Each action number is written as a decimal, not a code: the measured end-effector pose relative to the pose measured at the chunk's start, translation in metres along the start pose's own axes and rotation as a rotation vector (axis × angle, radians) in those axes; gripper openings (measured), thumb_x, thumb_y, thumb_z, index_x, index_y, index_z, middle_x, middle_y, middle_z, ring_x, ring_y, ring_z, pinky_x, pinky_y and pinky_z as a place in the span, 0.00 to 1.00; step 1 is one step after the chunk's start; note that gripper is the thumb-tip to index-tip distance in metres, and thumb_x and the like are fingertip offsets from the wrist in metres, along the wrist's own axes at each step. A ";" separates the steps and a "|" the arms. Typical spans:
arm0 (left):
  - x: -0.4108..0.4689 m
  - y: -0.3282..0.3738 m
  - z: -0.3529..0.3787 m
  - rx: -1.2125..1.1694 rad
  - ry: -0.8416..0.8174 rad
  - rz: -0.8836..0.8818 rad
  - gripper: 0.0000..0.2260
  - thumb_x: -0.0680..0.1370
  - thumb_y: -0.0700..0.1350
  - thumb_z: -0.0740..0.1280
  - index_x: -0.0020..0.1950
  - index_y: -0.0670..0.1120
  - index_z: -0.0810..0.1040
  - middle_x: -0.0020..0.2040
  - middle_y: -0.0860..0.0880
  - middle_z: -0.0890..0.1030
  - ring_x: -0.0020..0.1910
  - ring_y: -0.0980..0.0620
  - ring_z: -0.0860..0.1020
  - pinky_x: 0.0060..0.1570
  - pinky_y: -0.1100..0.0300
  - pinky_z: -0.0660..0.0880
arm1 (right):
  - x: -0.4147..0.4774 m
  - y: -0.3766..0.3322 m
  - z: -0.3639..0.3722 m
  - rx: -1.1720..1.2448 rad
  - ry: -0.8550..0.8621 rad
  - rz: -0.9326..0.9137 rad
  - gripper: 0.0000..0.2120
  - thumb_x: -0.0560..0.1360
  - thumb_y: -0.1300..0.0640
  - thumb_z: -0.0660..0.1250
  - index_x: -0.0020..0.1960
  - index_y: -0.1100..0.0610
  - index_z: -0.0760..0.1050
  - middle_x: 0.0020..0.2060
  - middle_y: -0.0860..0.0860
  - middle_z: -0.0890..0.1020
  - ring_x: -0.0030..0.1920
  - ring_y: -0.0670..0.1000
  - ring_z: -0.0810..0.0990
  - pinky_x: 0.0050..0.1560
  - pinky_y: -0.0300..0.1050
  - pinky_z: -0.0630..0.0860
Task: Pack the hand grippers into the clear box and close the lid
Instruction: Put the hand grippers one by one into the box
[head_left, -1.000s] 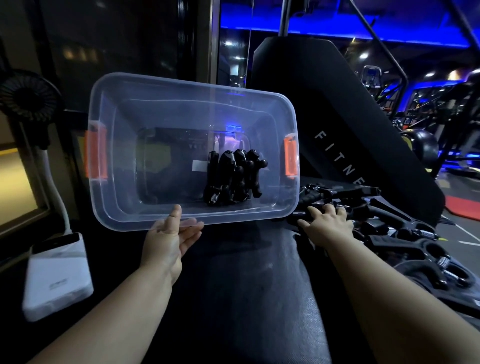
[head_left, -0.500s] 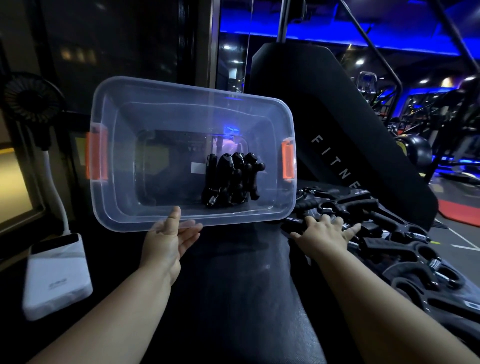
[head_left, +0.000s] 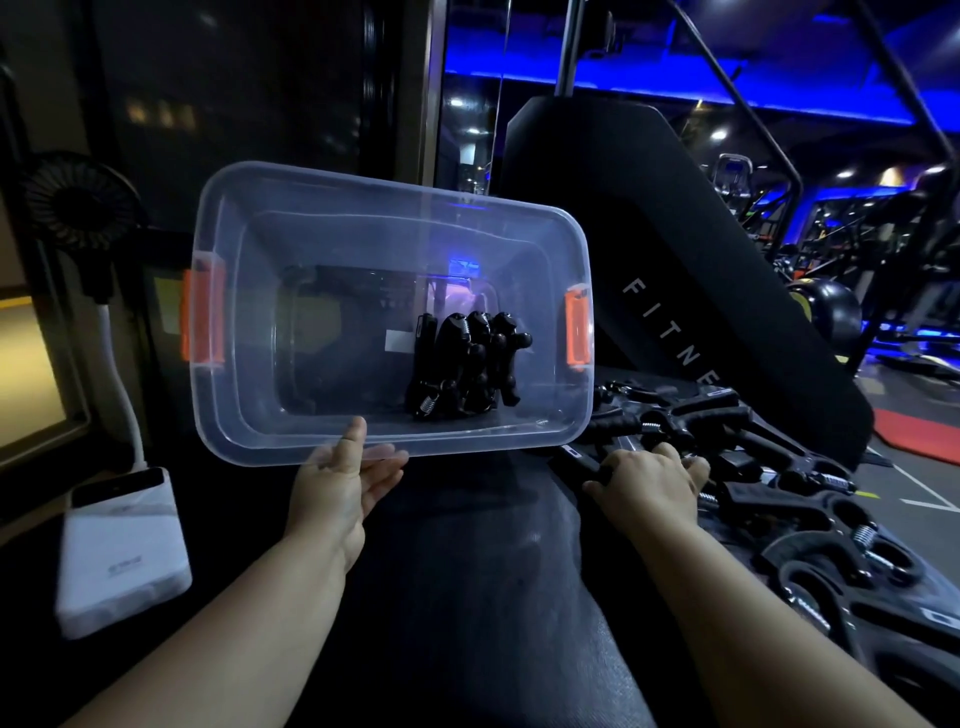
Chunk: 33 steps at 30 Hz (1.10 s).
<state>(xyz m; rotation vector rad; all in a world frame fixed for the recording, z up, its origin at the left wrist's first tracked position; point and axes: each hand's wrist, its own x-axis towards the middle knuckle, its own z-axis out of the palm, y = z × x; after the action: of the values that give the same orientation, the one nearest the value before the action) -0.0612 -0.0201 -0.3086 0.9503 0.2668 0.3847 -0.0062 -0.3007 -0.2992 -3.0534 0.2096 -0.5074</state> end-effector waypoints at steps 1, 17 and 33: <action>0.000 0.000 0.000 -0.001 -0.001 0.001 0.11 0.77 0.52 0.67 0.50 0.45 0.73 0.33 0.47 0.83 0.35 0.49 0.84 0.38 0.56 0.80 | -0.001 -0.001 -0.001 -0.004 0.008 -0.009 0.16 0.70 0.36 0.65 0.49 0.45 0.79 0.45 0.46 0.80 0.58 0.51 0.67 0.63 0.50 0.64; 0.000 0.000 0.000 0.005 -0.005 0.005 0.11 0.78 0.51 0.66 0.52 0.44 0.73 0.34 0.47 0.83 0.34 0.49 0.84 0.39 0.57 0.81 | -0.028 -0.024 -0.019 -0.053 0.008 -0.206 0.23 0.65 0.31 0.66 0.44 0.49 0.81 0.42 0.44 0.82 0.48 0.50 0.79 0.46 0.46 0.63; 0.000 0.000 0.000 0.008 -0.003 0.006 0.10 0.78 0.51 0.66 0.50 0.45 0.73 0.37 0.45 0.83 0.35 0.49 0.84 0.41 0.56 0.80 | -0.053 -0.051 -0.027 0.107 -0.118 -0.267 0.24 0.66 0.32 0.69 0.41 0.54 0.78 0.36 0.47 0.79 0.40 0.50 0.78 0.38 0.43 0.74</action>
<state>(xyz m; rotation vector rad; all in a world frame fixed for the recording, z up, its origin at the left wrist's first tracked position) -0.0614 -0.0202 -0.3089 0.9597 0.2626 0.3878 -0.0587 -0.2435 -0.2878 -3.0067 -0.2245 -0.3337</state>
